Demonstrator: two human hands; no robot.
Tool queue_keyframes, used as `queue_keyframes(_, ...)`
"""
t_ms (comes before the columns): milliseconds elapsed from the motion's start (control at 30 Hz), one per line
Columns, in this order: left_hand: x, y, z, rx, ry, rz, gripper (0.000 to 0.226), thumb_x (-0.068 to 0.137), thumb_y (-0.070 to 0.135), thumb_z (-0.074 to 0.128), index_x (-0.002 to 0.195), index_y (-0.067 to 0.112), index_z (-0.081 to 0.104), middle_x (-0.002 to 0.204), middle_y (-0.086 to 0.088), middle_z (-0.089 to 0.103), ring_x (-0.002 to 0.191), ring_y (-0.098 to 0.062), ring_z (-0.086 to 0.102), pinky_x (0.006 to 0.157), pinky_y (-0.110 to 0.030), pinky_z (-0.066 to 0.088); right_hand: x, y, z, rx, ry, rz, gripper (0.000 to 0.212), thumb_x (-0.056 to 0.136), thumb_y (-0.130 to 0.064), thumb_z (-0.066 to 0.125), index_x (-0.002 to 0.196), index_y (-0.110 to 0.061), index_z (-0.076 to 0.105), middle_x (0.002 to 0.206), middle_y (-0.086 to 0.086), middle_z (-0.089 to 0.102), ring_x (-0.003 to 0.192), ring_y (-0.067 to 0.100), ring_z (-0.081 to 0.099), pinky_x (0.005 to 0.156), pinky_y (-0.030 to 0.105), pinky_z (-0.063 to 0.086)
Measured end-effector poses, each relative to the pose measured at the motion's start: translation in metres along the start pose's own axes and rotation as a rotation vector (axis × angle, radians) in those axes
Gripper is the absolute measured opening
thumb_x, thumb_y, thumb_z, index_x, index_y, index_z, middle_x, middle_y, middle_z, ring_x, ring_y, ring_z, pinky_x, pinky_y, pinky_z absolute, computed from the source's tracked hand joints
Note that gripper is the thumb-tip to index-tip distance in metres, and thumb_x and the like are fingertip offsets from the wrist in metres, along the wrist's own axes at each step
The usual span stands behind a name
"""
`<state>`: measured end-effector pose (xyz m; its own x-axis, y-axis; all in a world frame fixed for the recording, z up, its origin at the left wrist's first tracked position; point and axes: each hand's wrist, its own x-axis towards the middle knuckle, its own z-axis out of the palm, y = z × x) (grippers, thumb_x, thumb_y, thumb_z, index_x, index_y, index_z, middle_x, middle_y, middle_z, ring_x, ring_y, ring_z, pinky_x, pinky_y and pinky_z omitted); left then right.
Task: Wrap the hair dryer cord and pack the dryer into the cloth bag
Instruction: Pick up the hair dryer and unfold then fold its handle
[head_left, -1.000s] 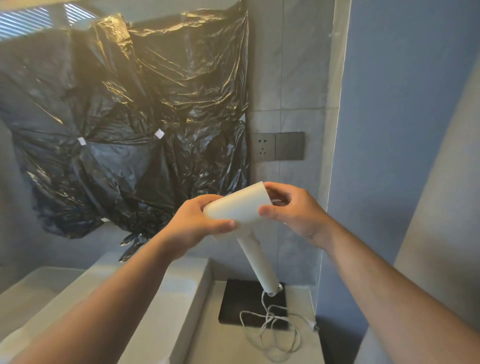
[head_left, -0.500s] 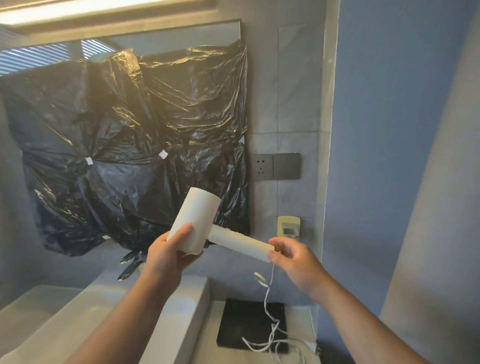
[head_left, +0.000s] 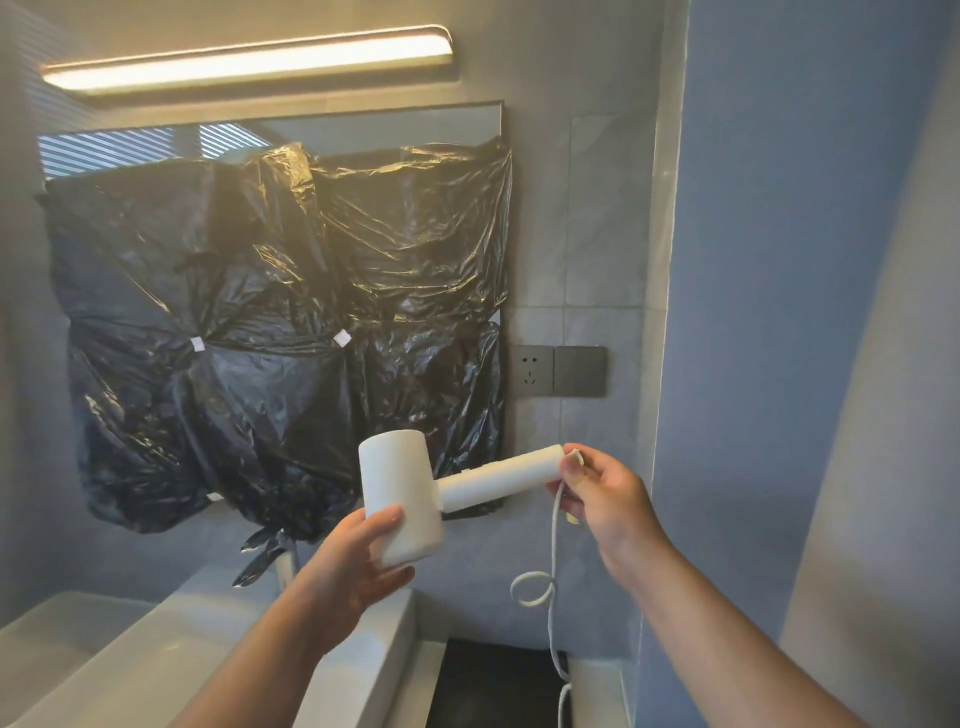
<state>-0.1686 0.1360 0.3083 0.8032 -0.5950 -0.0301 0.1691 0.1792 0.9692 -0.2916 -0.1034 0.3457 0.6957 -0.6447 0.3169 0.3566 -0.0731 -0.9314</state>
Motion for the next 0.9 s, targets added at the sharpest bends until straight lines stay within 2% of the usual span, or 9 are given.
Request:
queue_keyframes(100,0.001,0.001,0.002,0.066,-0.071,-0.014,0.095,0.047,0.051,0.083,0.132,0.018,0.055,0.123,-0.015,0.068,0.11,-0.034,0.066,0.08,-0.043,0.055,0.009,-0.008,0.013,0.036,0.003,-0.023,0.021,0.095,-0.021,0.058,0.11,-0.01,0.068,0.088,0.006,0.068,0.077,0.02,0.064,0.076,0.036,0.057)
queue_keyframes(200,0.004,0.0,0.008,-0.005,-0.061,0.035,0.076,0.059,0.039,0.08,0.126,0.009,0.06,0.105,-0.015,0.075,0.092,-0.032,0.071,0.076,-0.043,0.055,0.014,-0.019,0.033,0.09,-0.02,-0.044,0.025,0.1,-0.027,0.049,0.098,-0.012,0.069,0.084,0.006,0.068,0.08,0.02,0.065,0.067,0.026,0.056)
queue_keyframes(333,0.008,-0.001,0.014,-0.107,-0.084,0.119,0.077,0.058,0.037,0.082,0.125,0.003,0.062,0.113,-0.021,0.073,0.1,-0.035,0.07,0.084,-0.049,0.056,0.013,-0.026,0.062,0.072,-0.065,-0.048,0.028,0.101,-0.029,0.045,0.09,-0.012,0.064,0.078,0.004,0.068,0.073,0.016,0.065,0.064,0.028,0.056)
queue_keyframes(467,0.009,-0.004,0.021,-0.186,-0.158,0.187,0.086,0.057,0.044,0.089,0.129,0.005,0.062,0.125,-0.025,0.066,0.122,-0.046,0.057,0.106,-0.065,0.039,0.011,-0.017,0.085,-0.055,-0.17,-0.106,0.014,0.097,-0.03,0.053,0.097,-0.018,0.061,0.082,-0.003,0.066,0.072,0.011,0.06,0.065,0.027,0.05)
queue_keyframes(533,0.008,-0.003,0.024,-0.179,-0.193,0.183,0.092,0.054,0.047,0.092,0.129,0.005,0.061,0.125,-0.024,0.067,0.121,-0.043,0.06,0.104,-0.062,0.044,0.013,-0.019,0.093,-0.071,-0.149,-0.116,0.01,0.096,-0.03,0.056,0.097,-0.021,0.061,0.08,-0.006,0.064,0.071,0.009,0.058,0.066,0.026,0.046)
queue_keyframes(633,0.006,0.011,0.015,-0.02,-0.198,0.063,0.077,0.059,0.056,0.086,0.114,0.005,0.067,0.103,-0.016,0.075,0.094,-0.033,0.072,0.077,-0.043,0.06,0.02,-0.029,0.099,-0.08,-0.119,-0.114,0.016,0.088,-0.036,0.06,0.092,-0.021,0.063,0.081,-0.002,0.066,0.077,0.016,0.061,0.073,0.035,0.048)
queue_keyframes(733,0.005,0.044,-0.016,0.384,-0.323,-0.175,0.071,0.078,0.073,0.05,0.07,0.005,0.068,0.063,-0.013,0.063,0.055,-0.025,0.06,0.05,-0.025,0.045,0.025,-0.04,0.098,-0.205,-0.165,-0.148,0.016,0.085,-0.036,0.06,0.086,-0.021,0.065,0.078,-0.006,0.066,0.078,0.016,0.061,0.078,0.042,0.05)
queue_keyframes(833,0.015,0.093,-0.035,0.573,-0.221,0.008,0.061,0.093,0.054,0.046,0.053,0.01,0.058,0.045,-0.008,0.052,0.035,-0.016,0.044,0.04,-0.021,0.032,0.024,-0.05,0.1,-0.401,-0.25,-0.197,0.014,0.091,-0.032,0.06,0.091,-0.019,0.063,0.082,-0.003,0.065,0.075,0.012,0.06,0.075,0.036,0.052)
queue_keyframes(900,0.032,0.119,-0.032,0.575,-0.122,0.254,0.045,0.094,0.042,0.061,0.062,0.01,0.06,0.053,-0.006,0.057,0.042,-0.015,0.049,0.044,-0.023,0.04,0.02,-0.053,0.11,-0.566,-0.29,-0.235,0.012,0.094,-0.028,0.059,0.095,-0.017,0.061,0.083,-0.004,0.065,0.073,0.01,0.059,0.069,0.026,0.05)
